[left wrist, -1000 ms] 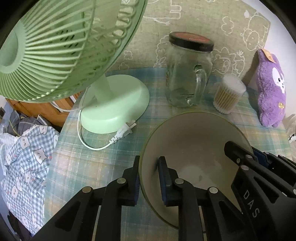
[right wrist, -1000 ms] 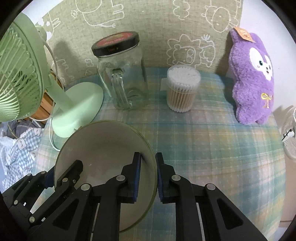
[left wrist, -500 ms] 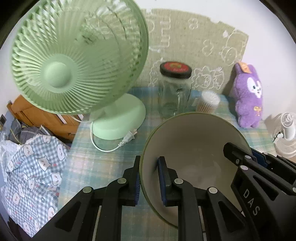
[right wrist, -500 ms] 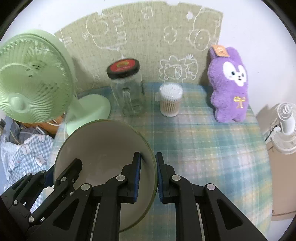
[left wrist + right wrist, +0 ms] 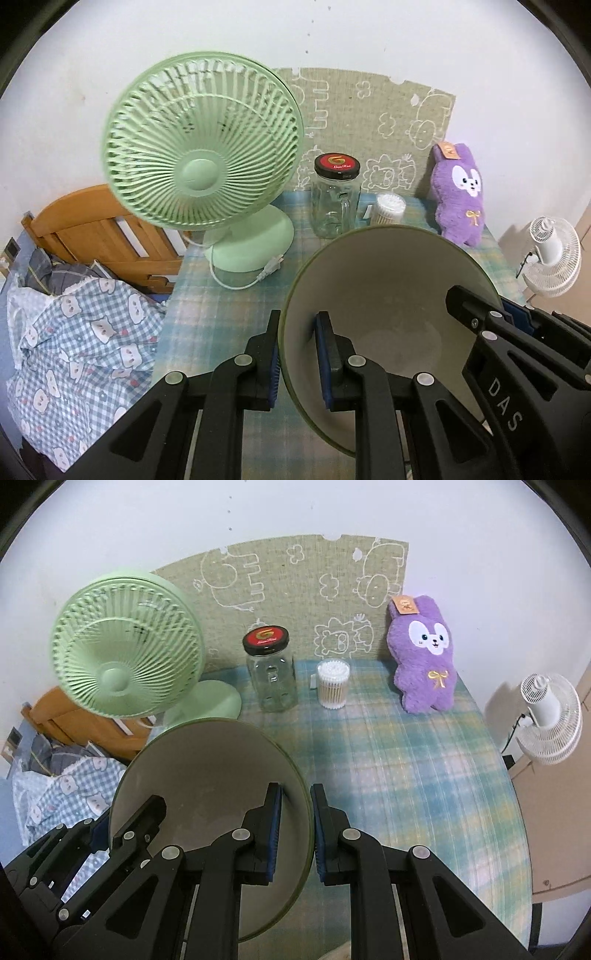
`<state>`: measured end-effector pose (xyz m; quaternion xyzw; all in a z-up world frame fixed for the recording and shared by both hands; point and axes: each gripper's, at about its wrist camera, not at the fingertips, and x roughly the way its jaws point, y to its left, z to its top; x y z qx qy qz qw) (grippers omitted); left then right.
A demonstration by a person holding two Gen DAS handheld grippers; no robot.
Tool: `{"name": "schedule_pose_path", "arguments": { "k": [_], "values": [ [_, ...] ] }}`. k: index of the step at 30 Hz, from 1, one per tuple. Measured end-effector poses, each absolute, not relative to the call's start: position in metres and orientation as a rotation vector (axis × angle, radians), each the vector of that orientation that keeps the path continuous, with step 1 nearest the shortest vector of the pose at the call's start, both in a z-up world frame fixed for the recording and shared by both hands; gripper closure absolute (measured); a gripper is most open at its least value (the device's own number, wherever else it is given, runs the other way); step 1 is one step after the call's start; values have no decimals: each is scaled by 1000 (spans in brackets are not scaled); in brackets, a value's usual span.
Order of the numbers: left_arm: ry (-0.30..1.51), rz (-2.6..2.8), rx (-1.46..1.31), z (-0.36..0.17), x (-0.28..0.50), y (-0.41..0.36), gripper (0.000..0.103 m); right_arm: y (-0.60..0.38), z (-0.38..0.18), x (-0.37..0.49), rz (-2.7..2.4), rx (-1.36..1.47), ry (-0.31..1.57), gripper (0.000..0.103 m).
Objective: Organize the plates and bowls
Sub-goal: 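Lift the cream bowl with both grippers and carry it away from the fan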
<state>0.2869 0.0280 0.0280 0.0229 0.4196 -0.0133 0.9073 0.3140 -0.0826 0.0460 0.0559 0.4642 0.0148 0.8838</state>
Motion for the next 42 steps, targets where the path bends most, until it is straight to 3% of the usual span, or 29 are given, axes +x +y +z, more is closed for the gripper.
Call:
{"name": "schedule_pose_path", "arguments": {
  "k": [17,42],
  "values": [
    [842,-77,64,33,189,57,89,-58,63,203,-9,140,939,84],
    [966,-72,93,-32,130,83,88,-29,-6,136,21,145,1074,84]
  ]
}}
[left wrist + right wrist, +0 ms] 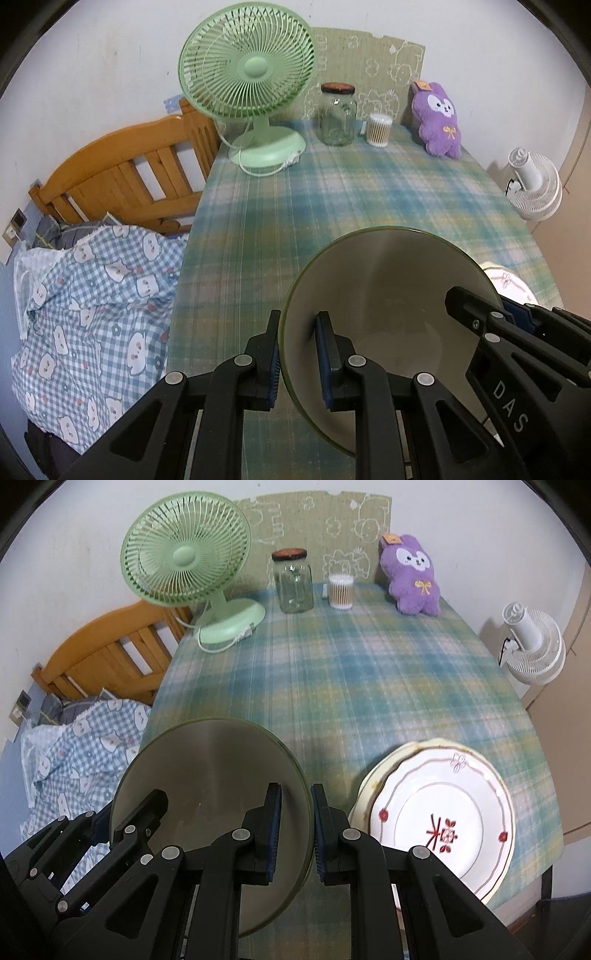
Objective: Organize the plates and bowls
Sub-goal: 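Lift the cream bowl with both grippers and carry it away from the fan, then tilt the held bowl with both grippers and bring it over the plate stack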
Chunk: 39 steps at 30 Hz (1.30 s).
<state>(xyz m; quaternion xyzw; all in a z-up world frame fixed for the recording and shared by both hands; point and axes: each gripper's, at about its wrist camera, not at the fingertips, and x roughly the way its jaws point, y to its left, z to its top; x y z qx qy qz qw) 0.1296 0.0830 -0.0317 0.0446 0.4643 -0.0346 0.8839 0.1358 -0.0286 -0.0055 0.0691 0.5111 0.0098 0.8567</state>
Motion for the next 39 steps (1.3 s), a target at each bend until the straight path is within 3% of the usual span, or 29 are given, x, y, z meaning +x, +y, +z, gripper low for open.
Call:
{"name": "schedule_pose_path", "arguments": {
  "k": [26,32,34,37,38,39],
  "values": [
    [1060,-92,49,-72,136,89,88,-22,-41,140,-8,115,1134,81],
    [1052,-96,43,-69,138,89,67,-27,-38,142,-5,118,1140,80],
    [1055,-103,37,-69,138,89,57,-30,-39,143,-6,116,1147,76],
    [1065,-94,41,-72,140,90,49,-34,-41,142,-7,131,1149,55],
    [1070,-95,39,-74,140,91,48,-37,-41,142,-8,145,1145,44],
    [1078,-95,38,-76,141,91,47,-39,-42,142,-12,154,1141,40]
  ]
}}
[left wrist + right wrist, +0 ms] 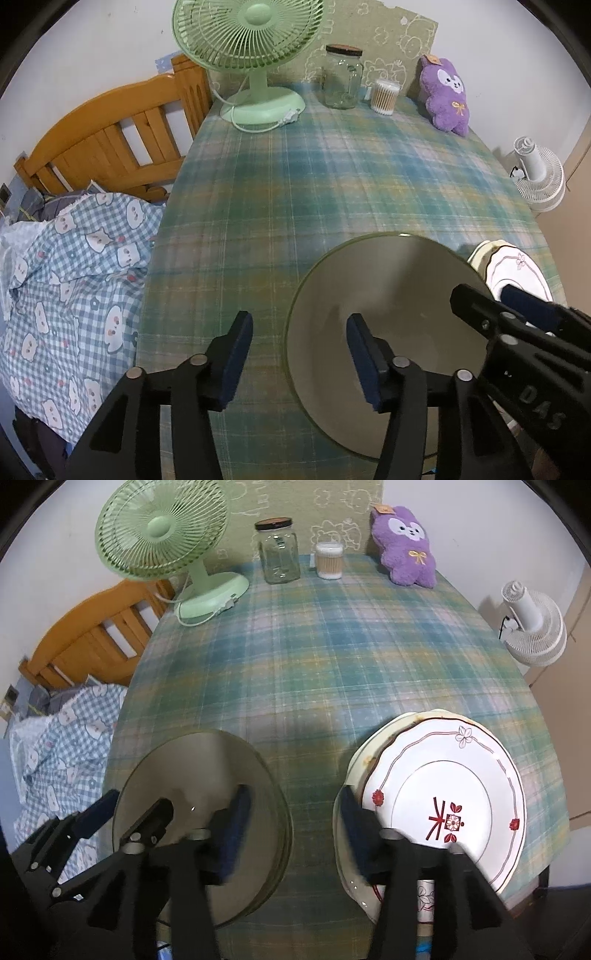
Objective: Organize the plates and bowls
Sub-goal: 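Tilt the held bowl with both grippers and bring it over the plate stack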
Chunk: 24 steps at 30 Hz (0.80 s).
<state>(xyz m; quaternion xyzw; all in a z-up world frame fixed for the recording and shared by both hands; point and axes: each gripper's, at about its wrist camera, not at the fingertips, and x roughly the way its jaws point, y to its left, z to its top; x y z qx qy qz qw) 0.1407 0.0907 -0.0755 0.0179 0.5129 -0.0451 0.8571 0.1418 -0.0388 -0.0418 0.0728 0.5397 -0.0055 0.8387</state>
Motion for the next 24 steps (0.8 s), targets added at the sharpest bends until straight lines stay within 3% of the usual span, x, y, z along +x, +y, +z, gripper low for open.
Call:
{"name": "schedule_pose_path", "arguments": {
  "k": [12,24],
  "values": [
    [1102,-131,47,-88,147,80,37,-37,-62,157,51,186,1200,40],
    [1133,-121,24,-103,147,79,40,-32,-89,165,89,207,1296,43]
  ]
}}
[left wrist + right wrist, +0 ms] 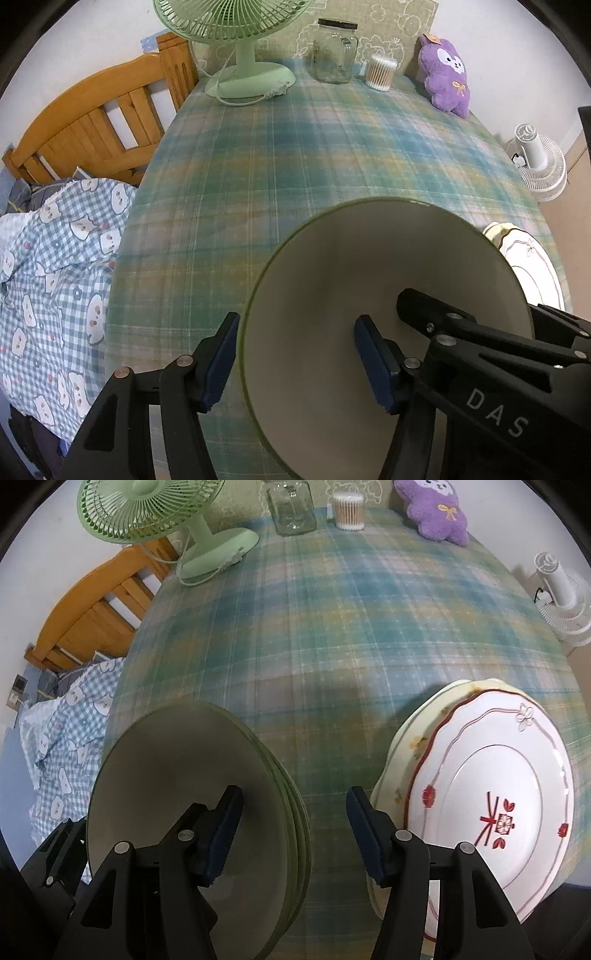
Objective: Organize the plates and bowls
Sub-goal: 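Tilt the held bowl with both grippers and bring it over the plate stack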
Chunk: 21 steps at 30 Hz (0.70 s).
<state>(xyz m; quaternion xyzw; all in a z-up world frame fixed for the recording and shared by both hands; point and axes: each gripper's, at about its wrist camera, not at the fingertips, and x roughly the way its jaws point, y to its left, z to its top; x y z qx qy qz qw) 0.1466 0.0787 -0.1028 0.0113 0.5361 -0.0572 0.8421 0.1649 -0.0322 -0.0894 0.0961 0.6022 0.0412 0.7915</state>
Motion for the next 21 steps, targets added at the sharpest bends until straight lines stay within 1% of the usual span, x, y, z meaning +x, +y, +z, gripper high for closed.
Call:
{"name": "schedule_pose_path", "arguments": {
  "k": [2,4,7,9,10,11,12,21],
  "values": [
    [1126,-122,24,-103,146,78,40,-33,-91,163,98,228,1292,44],
    [1122,-120,24,-104,146,79,37,-35,-92,163,106,241,1288,44],
    [1119,-132,23,-104,147,79,37,-35,-92,163,117,247,1283,46],
    [1116,-148,26,-104,148,79,38,-33,-91,162,123,243,1279,50],
    [1114,-160,28,-104,148,79,41,-32,-90,162,128,240,1276,52],
    [1112,-179,31,-104,148,77,43,-30,-90,161,134,236,1274,57],
    [1111,-191,32,-103,147,76,50,-27,-89,161,142,232,1272,62],
    [1129,-185,25,-101,148,76,50,-21,-88,162,109,229,1276,60]
  ]
}}
